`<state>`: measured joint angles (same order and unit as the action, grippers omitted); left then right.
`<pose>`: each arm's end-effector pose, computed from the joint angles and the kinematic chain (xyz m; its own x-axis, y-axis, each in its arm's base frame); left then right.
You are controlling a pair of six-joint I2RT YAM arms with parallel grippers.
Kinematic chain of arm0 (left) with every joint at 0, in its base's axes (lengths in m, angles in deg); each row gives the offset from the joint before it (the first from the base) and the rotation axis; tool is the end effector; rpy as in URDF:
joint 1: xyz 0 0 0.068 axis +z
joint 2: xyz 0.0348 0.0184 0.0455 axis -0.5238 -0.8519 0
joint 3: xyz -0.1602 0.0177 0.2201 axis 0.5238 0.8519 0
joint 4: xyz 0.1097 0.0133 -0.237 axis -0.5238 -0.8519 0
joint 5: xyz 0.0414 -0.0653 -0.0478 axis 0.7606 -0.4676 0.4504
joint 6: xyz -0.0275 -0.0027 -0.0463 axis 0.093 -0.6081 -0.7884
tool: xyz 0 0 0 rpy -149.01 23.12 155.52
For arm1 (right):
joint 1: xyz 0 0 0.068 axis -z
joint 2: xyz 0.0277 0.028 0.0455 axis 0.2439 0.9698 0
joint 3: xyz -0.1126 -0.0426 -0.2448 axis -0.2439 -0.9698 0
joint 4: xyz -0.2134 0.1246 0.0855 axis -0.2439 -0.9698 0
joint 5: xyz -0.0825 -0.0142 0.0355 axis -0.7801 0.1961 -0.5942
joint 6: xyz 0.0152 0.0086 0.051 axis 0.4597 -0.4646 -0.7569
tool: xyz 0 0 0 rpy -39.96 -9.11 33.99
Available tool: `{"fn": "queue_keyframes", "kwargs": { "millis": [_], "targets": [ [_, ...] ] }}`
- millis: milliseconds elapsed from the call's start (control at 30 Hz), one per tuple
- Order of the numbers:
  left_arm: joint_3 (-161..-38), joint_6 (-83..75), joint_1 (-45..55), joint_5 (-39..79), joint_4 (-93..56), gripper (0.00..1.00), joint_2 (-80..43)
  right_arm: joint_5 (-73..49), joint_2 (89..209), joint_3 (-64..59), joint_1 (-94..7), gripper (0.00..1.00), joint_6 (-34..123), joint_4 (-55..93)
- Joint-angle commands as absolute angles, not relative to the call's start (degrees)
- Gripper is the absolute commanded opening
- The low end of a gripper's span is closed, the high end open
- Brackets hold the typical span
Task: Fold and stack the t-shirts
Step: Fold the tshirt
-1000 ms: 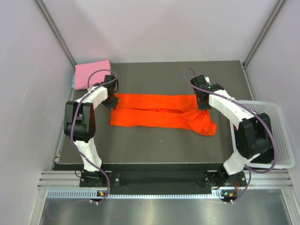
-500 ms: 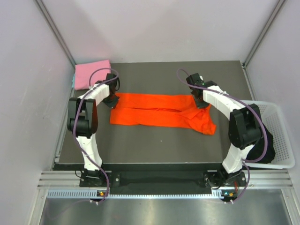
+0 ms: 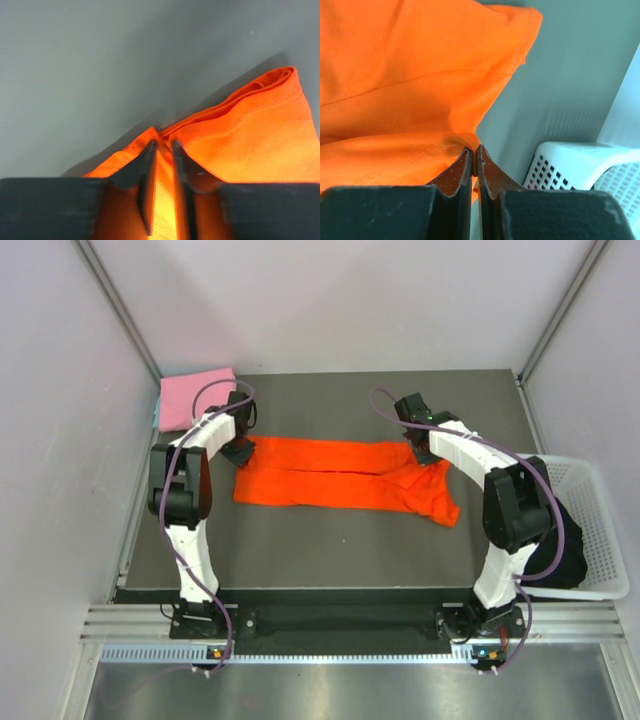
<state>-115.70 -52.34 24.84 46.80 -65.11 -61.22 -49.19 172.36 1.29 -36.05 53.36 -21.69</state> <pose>0.4143 -0.0375 0.1765 -0.4998 -0.7642 -0.4076 -0.8128 0.5764 -0.0840 0.3547 0.1240 0.2254 -0.8440 -0.3725 -0.3858 -0.1719 0.8694 -0.4633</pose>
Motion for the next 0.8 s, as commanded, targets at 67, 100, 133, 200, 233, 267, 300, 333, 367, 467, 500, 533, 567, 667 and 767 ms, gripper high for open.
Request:
{"fn": "queue_keyframes", "kwargs": {
  "millis": [67,100,133,200,233,267,300,333,367,467,500,533,567,667,767],
  "targets": [
    [-118.63,-50.08,24.82,47.68,-65.66,0.32,-58.21,-50.29,171.57,3.61,-35.65,0.09,58.48,-15.72],
    [-119.16,-49.64,24.82,47.77,-66.36,0.35,-57.95,-49.76,171.30,3.53,-35.65,0.11,58.92,-15.46],
    [-120.12,-49.38,24.73,48.03,-67.15,0.36,-57.34,-49.41,171.21,3.87,-35.73,0.12,59.01,-15.11],
    [-120.66,-47.63,24.73,49.34,-68.83,0.36,-56.37,-48.88,171.30,4.58,-35.74,0.19,59.10,-15.54],
    [-120.66,-46.84,24.64,49.87,-69.00,0.36,-54.88,-48.79,171.21,5.45,-35.91,0.23,58.84,-16.24],
    [-120.40,-45.96,24.55,50.22,-68.92,0.36,-54.00,-48.62,170.86,5.98,-35.91,0.31,58.49,-16.77],
    [-119.35,-42.90,24.12,49.71,-68.22,0.36,-52.08,-47.57,170.51,7.47,-35.91,0.33,57.00,-17.65],
    [-118.38,-40.96,23.94,48.83,-67.34,0.35,-50.93,-47.12,170.07,8.26,-35.91,0.34,55.60,-18.79],
    [-117.16,-39.29,23.68,47.17,-66.38,0.35,-49.70,-46.77,169.20,8.97,-36.00,0.36,53.84,-21.58],
    [-109.43,-33.22,23.23,40.14,-61.37,0.36,-43.55,-39.50,164.65,8.28,-35.04,0.37,42.60,-26.69],
    [-107.06,-30.33,23.23,38.73,-58.84,0.36,-41.88,-36.17,162.71,6.44,-33.99,0.37,37.01,-26.53],
    [-102.69,-29.09,23.23,37.15,-57.59,0.37,-38.90,-29.00,160.77,1.64,-33.46,0.37,34.43,-26.01],
    [-100.90,-28.20,23.23,34.52,-57.06,0.38,-37.74,-25.97,156.58,-1.02,-32.93,0.37,32.14,-24.44],
    [-95.44,-27.75,23.32,30.47,-56.70,0.38,-34.92,-22.16,149.71,-9.99,-32.31,0.38,24.83,-23.19],
    [-90.26,-28.46,23.41,28.35,-54.78,0.42,-32.64,-20.58,144.69,-17.20,-32.31,0.42,22.01,-22.67]
  ]
}}
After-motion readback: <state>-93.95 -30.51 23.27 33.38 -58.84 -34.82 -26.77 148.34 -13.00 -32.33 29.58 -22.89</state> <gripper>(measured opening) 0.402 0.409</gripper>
